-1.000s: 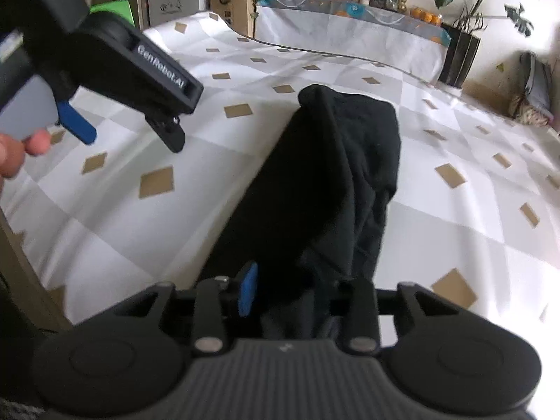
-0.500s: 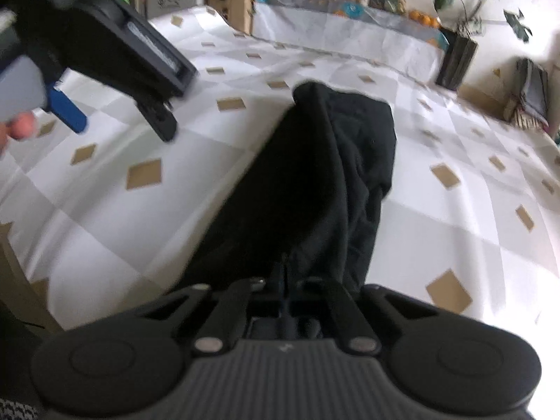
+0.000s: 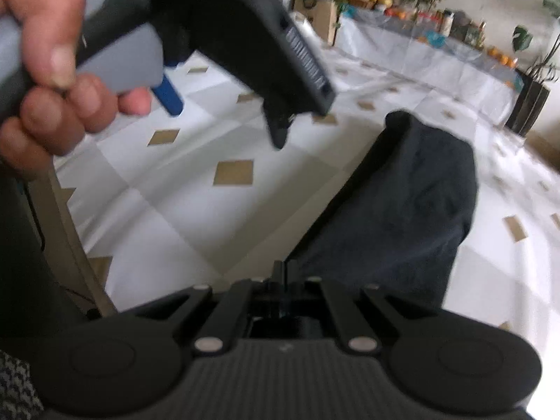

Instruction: Fold clothes

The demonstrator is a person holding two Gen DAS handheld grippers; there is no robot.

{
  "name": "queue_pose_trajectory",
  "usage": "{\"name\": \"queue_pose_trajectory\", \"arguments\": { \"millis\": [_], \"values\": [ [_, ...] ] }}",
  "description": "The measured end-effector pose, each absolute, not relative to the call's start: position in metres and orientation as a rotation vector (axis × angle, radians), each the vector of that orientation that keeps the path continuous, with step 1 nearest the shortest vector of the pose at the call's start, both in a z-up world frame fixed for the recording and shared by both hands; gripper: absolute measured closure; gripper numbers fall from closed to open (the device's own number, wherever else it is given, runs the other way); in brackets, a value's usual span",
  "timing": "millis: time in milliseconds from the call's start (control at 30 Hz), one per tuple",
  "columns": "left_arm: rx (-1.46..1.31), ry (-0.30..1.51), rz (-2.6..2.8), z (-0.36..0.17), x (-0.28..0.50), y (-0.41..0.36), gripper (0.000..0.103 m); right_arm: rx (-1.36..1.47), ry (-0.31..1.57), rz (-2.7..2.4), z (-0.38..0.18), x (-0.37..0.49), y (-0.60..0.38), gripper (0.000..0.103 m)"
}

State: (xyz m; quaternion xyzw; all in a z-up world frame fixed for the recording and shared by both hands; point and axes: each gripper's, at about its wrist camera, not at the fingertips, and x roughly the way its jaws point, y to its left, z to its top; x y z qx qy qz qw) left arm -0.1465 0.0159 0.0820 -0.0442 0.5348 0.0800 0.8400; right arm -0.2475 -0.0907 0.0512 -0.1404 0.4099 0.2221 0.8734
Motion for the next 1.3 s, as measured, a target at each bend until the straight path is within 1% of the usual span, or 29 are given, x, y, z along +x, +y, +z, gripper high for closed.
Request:
{"name": "queue_pose_trajectory", "arguments": {
  "millis": [67, 100, 133, 167, 200, 233, 267, 333, 533, 833, 967, 1100, 1167, 1233, 1300],
  "values": [
    [-0.09, 1.137, 0.158, 0.08, -0.145, 0.013, 0.004, -0.288, 0.895, 0.476, 0.042, -0.247, -0.089, 0.101],
    [-0.093, 1.139, 0.15, 0.079, -0.145, 0.011, 0.004, -0.284, 0.915, 0.483, 0.038, -0.247, -0.087, 0.098],
    [-0.097, 1.141, 0.136, 0.079, -0.145, 0.009, 0.004, -0.279, 0.909, 0.488, 0.038, -0.249, -0.087, 0.097],
    [-0.101, 1.143, 0.121, 0.078, -0.145, 0.007, 0.004, -0.276, 0.901, 0.488, 0.042, -0.251, -0.088, 0.093],
    [-0.094, 1.144, 0.109, 0.078, -0.145, 0.004, 0.004, -0.272, 0.893, 0.487, 0.046, -0.253, -0.088, 0.084],
    [-0.086, 1.145, 0.096, 0.077, -0.145, 0.001, 0.004, -0.265, 0.884, 0.479, 0.052, -0.255, -0.091, 0.078],
    [-0.076, 1.145, 0.087, 0.077, -0.145, -0.002, 0.004, -0.252, 0.878, 0.464, 0.059, -0.258, -0.096, 0.076],
    [-0.058, 1.144, 0.07, 0.077, -0.146, -0.007, 0.004, -0.218, 0.874, 0.421, 0.072, -0.265, -0.105, 0.068],
    [-0.04, 1.159, 0.004, 0.073, -0.152, -0.017, 0.004, -0.13, 0.934, 0.273, 0.09, -0.292, -0.131, 0.059],
    [-0.045, 1.182, -0.041, 0.068, -0.186, -0.018, 0.004, -0.062, 0.989, 0.225, 0.096, -0.334, -0.144, 0.056],
    [0.011, 1.146, -0.029, 0.07, -0.2, -0.021, 0.004, -0.134, 0.929, 0.268, 0.101, -0.345, -0.129, 0.056],
    [-0.042, 1.114, 0.012, 0.074, -0.208, -0.01, 0.004, -0.127, 0.904, 0.311, 0.103, -0.35, -0.123, 0.058],
    [-0.092, 1.116, 0.028, 0.074, -0.213, -0.004, 0.004, -0.121, 0.897, 0.326, 0.102, -0.351, -0.121, 0.061],
    [-0.119, 1.12, 0.043, 0.072, -0.217, 0.0, 0.004, -0.135, 0.891, 0.34, 0.1, -0.351, -0.117, 0.068],
    [-0.124, 1.12, 0.062, 0.071, -0.218, 0.003, 0.004, -0.141, 0.881, 0.377, 0.101, -0.353, -0.112, 0.071]
  ]
}}
